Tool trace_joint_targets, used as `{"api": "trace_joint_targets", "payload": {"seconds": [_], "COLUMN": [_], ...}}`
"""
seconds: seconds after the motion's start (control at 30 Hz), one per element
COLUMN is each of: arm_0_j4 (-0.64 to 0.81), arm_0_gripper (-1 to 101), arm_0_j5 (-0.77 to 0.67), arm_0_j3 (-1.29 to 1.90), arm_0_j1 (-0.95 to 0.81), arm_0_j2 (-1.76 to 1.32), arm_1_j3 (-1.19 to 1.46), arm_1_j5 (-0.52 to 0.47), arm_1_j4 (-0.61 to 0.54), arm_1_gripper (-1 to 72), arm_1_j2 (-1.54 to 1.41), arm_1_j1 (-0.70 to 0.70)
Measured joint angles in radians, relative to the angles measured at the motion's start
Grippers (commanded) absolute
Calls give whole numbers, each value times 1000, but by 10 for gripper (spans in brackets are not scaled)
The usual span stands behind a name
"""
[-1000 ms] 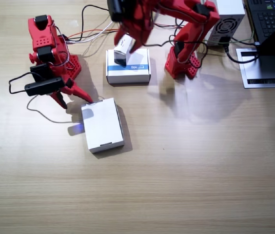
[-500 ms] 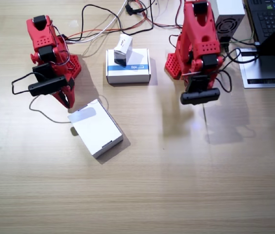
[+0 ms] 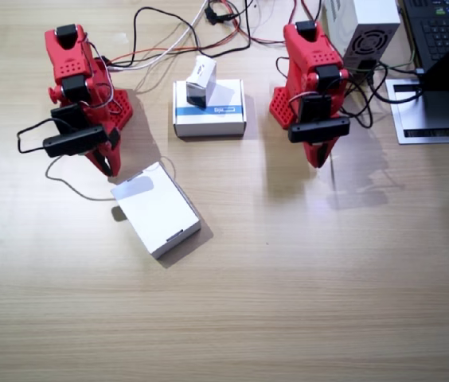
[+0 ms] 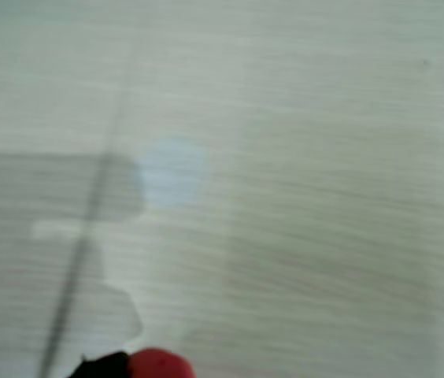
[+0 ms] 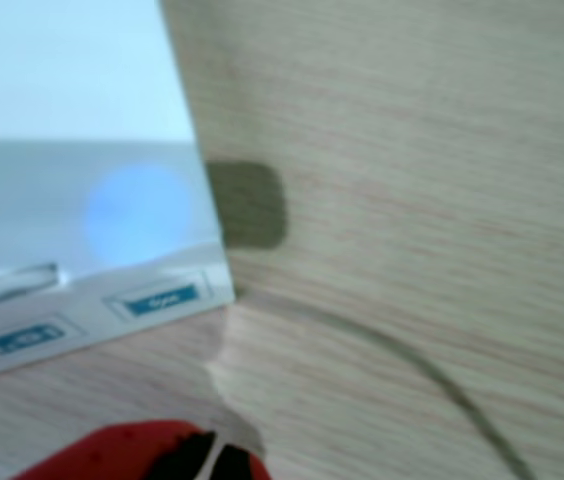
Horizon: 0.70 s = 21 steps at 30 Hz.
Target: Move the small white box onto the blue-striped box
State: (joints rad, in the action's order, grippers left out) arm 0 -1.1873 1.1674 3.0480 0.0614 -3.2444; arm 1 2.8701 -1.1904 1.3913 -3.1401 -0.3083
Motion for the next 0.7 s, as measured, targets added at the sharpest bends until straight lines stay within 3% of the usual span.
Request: {"api": "trace_joint_targets", "payload": {"seconds": [0.17,0.27,0.37,0.57,0.7], "arm_0_j4": [0,0,0,0,0], "arm_0_gripper": [0,0,0,0,0], "arm_0_j5": [15,15,15,15,15], "arm_0_j3": [9,9,9,9,9], "arm_0_j1": [-8,-5,-5,-5,-5], "arm_0_j2": [3,3,3,3,3], "arm_1_j3": [0,0,0,0,0], "arm_1_j5": [-370,-476,-499,-492,-324], "arm_1_j4": [23,38,38,41,72], "arm_1_gripper": [2,2,2,3,4], "arm_1_j2": [0,0,0,0,0], "arm_1_j1": [92,172,268,319,321]}}
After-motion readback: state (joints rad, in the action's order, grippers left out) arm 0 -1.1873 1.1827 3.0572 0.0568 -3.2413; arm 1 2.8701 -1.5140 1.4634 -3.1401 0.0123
